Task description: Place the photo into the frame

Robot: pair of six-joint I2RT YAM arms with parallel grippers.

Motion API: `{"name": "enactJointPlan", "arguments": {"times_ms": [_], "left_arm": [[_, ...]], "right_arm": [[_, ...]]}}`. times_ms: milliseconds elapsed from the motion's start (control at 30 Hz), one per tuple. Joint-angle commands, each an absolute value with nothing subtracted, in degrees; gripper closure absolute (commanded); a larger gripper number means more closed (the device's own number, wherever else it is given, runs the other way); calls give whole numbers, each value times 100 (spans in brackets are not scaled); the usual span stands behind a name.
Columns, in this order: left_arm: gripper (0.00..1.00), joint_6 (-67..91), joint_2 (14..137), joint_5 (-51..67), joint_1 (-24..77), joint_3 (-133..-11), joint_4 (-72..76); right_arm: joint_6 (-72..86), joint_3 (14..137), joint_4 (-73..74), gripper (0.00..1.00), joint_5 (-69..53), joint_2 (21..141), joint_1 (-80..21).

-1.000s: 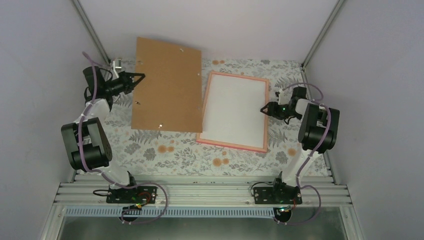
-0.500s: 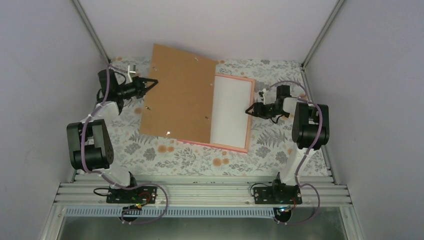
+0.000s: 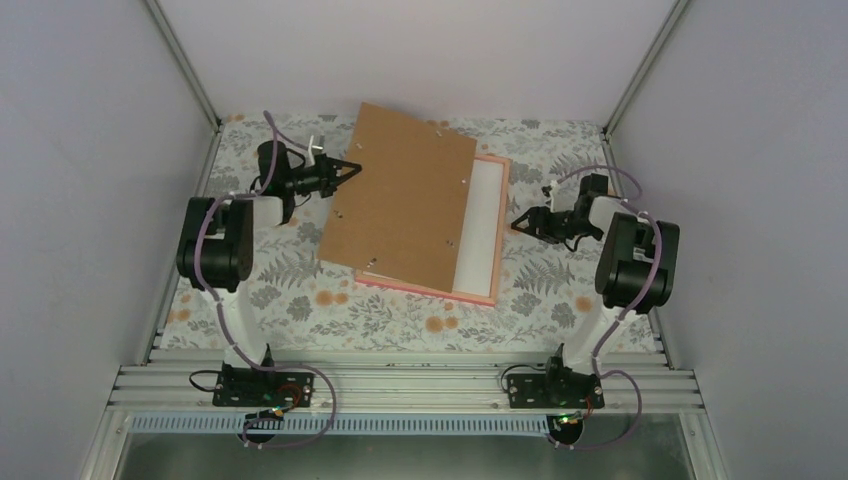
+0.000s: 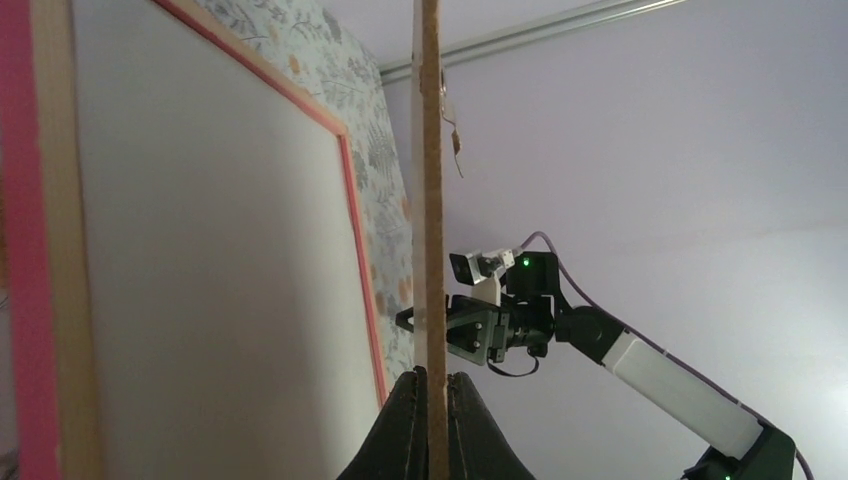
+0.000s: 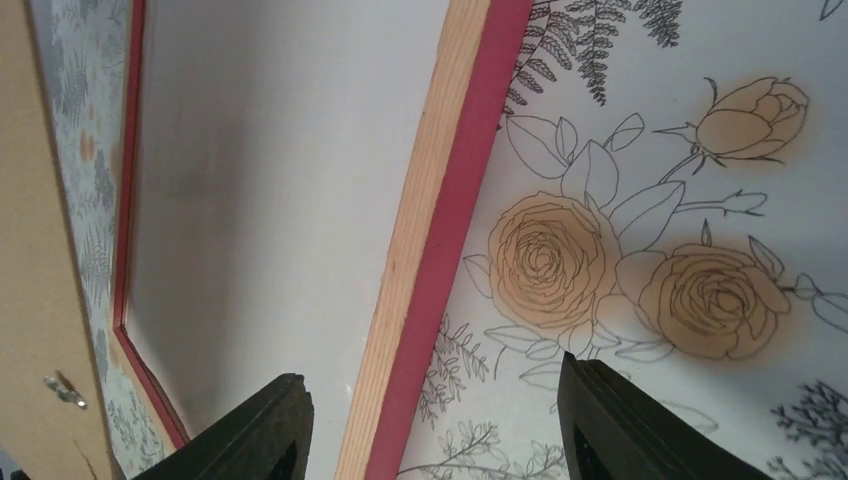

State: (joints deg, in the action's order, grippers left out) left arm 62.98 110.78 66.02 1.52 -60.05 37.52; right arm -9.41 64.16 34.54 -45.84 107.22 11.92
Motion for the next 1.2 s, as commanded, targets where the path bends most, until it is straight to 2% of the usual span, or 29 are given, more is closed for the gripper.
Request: {"name": "enactJointPlan", "arguments": {"times_ms": [0,300,1167], "left_arm": [[98,6978,11397,6545,370,-6454,4916],[98,6854,11847,6145,700,-6493,4962],[97,5947,12705,5332,1366,-7206,3746]], "right_arm": [[-1060,6172,3650,38,-4712,10364,1206],[-1072,5815,3641,38,-4635,10199,1213],[-1038,5685,3586,38,-4559,10174,1206]]}}
